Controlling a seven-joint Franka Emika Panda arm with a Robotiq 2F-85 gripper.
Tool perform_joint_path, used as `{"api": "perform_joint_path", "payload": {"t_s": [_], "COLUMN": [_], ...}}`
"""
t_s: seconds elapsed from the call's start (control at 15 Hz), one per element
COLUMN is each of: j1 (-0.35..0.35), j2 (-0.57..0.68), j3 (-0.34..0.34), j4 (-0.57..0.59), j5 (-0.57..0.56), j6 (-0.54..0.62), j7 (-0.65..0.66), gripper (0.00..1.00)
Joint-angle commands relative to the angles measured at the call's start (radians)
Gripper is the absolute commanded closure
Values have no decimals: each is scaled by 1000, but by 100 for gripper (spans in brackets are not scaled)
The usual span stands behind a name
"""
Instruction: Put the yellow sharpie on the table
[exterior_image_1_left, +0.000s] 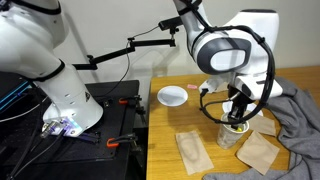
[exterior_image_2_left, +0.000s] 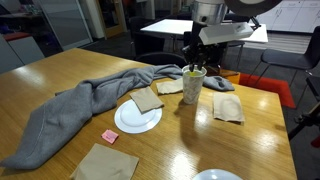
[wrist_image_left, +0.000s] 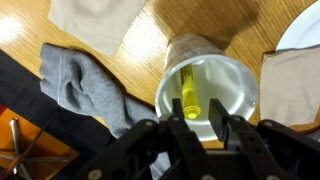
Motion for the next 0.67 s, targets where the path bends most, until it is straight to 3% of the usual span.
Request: {"api": "perform_joint_path", "payload": {"t_s": [0.0, 0.6], "j1": [26, 34], "j2": [22, 62], "j3": [-18, -22], "j4": [37, 74], "j5": [35, 51], "j6": [-32, -43], "j7": [-34, -34], "gripper": [65, 67]}}
